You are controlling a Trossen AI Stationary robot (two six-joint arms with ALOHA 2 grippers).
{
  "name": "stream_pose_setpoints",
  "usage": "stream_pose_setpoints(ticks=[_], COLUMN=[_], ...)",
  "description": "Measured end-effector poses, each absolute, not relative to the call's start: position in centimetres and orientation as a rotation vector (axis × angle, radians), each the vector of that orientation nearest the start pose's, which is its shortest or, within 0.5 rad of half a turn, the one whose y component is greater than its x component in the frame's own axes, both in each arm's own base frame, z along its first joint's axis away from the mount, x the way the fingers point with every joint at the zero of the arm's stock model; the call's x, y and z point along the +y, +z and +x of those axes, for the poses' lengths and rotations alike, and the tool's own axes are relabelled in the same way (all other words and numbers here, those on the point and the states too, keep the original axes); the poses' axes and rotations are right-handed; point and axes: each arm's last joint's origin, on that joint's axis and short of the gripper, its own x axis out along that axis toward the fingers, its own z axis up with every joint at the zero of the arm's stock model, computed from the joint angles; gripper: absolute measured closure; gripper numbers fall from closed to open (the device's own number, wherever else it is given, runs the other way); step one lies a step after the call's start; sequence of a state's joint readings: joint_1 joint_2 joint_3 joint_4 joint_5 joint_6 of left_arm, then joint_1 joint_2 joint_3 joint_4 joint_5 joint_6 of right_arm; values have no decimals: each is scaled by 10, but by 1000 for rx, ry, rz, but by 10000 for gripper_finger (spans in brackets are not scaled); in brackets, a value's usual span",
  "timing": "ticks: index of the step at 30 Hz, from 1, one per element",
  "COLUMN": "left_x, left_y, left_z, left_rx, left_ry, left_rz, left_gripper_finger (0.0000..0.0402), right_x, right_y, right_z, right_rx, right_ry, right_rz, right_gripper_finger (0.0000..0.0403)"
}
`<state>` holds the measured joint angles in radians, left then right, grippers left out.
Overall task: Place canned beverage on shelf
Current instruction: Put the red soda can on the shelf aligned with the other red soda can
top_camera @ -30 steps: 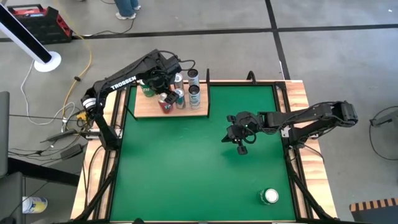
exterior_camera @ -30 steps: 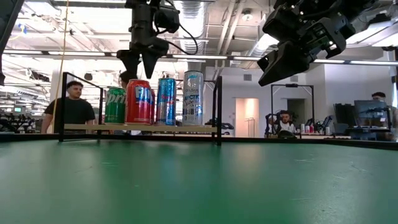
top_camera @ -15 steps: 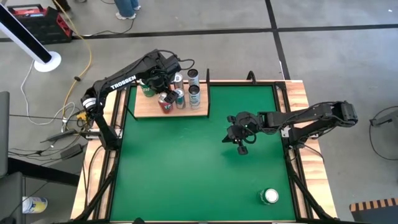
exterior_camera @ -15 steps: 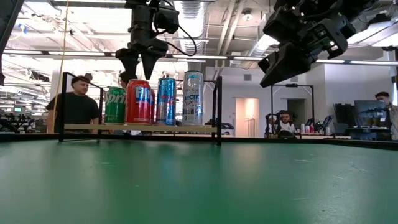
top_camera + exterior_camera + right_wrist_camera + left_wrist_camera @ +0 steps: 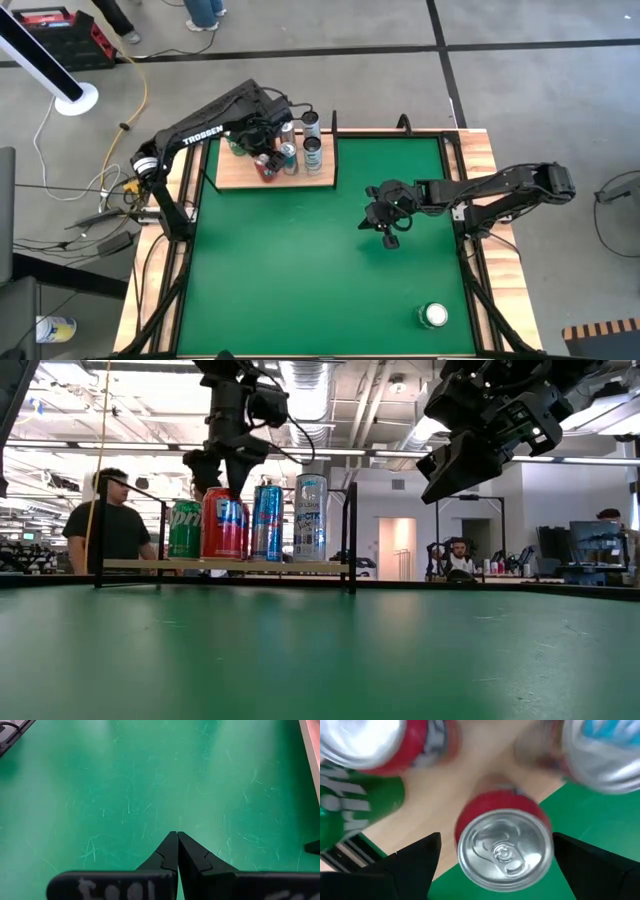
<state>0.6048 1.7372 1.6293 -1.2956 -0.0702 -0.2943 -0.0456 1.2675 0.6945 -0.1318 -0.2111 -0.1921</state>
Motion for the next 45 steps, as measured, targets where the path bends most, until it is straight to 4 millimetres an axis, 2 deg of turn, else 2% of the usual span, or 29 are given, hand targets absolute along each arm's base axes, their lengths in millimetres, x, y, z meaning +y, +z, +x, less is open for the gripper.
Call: stream_pose_setpoints(ticks=[3,12,20,25,36,45], left_x=[192,191,190,190,187,187], left_y=[295,295,295,295,296,296], left_z=[273,273,272,272,277,278], left_rx=[1274,1278,1307,1335,1400,1449], left_ry=[783,760,698,626,353,287], left_rz=[-583,-580,-537,-451,-114,92], left_gripper_finger=[39,48,130,131,111,108], right_x=[-5,-6,-6,-6,-6,-6], right_y=[211,211,211,211,212,212], right_z=[253,253,253,253,253,253], right_rx=[682,682,674,673,670,667], right_ry=[232,233,232,229,228,228], right_rz=[-112,-117,-118,-112,-111,-111], right_gripper_finger=[376,376,376,376,376,376])
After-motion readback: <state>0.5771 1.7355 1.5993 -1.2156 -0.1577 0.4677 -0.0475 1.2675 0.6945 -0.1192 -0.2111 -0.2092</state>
